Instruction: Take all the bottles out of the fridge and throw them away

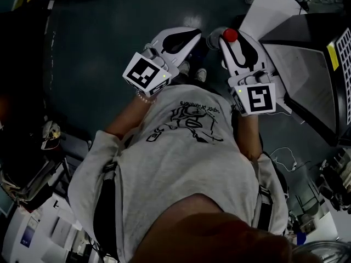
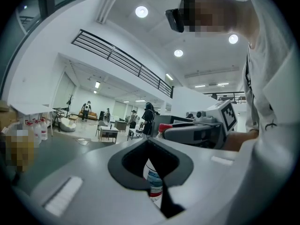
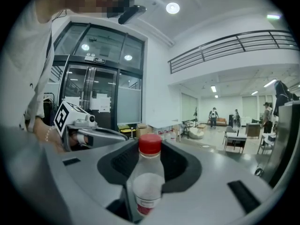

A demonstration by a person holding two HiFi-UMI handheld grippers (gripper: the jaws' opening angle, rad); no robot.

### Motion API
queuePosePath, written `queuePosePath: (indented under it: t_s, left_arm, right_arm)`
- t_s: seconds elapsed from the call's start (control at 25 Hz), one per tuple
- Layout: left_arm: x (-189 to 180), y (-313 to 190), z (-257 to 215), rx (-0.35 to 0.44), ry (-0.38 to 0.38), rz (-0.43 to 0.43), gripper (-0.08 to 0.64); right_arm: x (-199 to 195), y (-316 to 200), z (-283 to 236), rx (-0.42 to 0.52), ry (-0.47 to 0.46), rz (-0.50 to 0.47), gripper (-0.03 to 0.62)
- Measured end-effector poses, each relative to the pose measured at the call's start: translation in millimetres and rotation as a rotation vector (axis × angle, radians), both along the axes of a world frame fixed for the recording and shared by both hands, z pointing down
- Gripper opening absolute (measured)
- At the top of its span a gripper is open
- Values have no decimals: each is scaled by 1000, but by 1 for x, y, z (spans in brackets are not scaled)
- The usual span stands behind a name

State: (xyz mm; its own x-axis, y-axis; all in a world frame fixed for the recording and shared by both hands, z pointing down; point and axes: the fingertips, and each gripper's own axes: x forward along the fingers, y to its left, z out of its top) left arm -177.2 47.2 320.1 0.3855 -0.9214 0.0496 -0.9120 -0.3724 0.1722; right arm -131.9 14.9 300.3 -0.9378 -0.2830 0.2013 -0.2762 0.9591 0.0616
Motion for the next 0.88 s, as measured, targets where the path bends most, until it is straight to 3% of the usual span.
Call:
queuePosePath:
  t_s: [0.88]
  left_arm:
    - [-5, 0, 71, -89, 9, 7, 9]
  right_arm:
    - [-9, 6, 82, -50, 46, -3, 147]
